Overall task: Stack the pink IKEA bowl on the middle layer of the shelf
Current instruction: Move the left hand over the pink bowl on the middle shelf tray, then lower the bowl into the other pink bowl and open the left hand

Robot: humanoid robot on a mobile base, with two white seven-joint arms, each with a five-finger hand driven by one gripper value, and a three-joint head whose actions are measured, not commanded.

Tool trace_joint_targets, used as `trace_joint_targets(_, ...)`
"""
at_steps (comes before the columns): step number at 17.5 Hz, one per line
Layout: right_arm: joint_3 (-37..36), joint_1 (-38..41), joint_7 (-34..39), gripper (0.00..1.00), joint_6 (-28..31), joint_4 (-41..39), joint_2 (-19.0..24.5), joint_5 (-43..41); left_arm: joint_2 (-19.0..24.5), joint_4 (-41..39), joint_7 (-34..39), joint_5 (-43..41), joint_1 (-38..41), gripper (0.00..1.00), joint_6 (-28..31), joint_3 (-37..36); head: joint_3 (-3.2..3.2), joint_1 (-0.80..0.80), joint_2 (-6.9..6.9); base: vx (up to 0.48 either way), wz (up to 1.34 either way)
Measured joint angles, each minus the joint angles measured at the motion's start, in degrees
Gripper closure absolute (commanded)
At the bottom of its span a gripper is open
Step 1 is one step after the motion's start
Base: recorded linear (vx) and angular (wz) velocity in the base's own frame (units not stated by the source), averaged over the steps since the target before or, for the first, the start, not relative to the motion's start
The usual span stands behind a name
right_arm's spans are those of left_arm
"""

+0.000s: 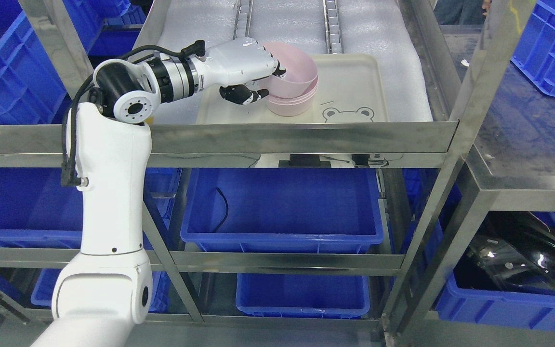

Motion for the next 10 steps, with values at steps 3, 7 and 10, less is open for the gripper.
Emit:
trace_joint_targets(3,0.0,0.0,0.0,0.0,0.0,0.0,0.0,0.0,0.1,0.7,0.1,-0.5,-0.1,0.92,0.0,-0.2,0.0,0.0,0.0,-0.002,0.01)
trace_joint_targets(7,0.0,0.0,0.0,0.0,0.0,0.0,0.0,0.0,0.1,2.4,1.6,-0.9,-0.9,0.92,0.0,-0.4,0.0,0.0,0.0,0.0,0.0)
trace_joint_targets(10,0.0,0.0,0.0,0.0,0.0,0.0,0.0,0.0,0.0,4.0,3.3,-1.1,-1.9,0.92,0.0,-0.5,0.0,0.0,0.0,0.0,0.01)
